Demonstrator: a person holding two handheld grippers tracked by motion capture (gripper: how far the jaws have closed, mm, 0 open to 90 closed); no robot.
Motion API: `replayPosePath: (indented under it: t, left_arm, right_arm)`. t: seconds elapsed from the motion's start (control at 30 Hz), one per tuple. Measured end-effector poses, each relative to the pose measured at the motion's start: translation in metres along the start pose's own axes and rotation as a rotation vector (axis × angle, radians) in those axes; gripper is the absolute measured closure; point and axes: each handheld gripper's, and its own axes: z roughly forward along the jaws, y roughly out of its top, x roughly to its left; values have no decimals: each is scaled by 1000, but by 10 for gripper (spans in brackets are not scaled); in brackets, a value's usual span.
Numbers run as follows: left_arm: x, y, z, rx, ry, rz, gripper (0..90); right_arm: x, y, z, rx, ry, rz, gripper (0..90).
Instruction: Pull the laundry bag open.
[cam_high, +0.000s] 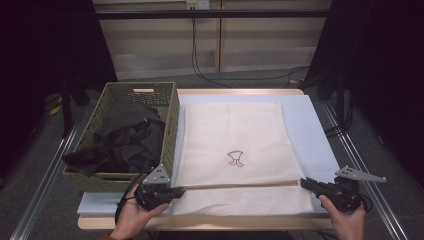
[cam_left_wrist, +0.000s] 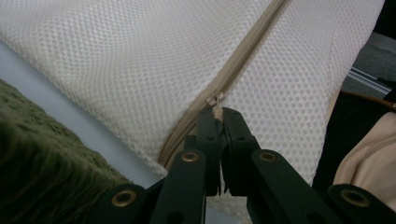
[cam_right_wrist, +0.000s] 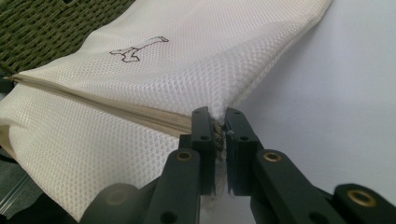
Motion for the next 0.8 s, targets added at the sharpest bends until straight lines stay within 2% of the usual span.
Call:
replayPosePath:
  t: [0.13,0.33,0.47,0.7,0.8]
  left_arm:
    - [3,-4,-3,-1,5,-17,870]
    - [2,-8,-10,-1,22,-16,871]
    - [7,-13,-13,-15,21,-36,870]
    - [3,-15,-16,-6,33,-32,871]
    - [4,-18,-16,-3,36,-44,871]
  right_arm:
    - [-2,-1,0,-1,1,9,843]
    - [-2,0,-1,-1,-5,6,843]
    - [-3,0,-1,-1,1,6,842]
    - [-3,-1,-1,3,-4,6,842]
    - [-2,-1,-1,8,-4,0,842]
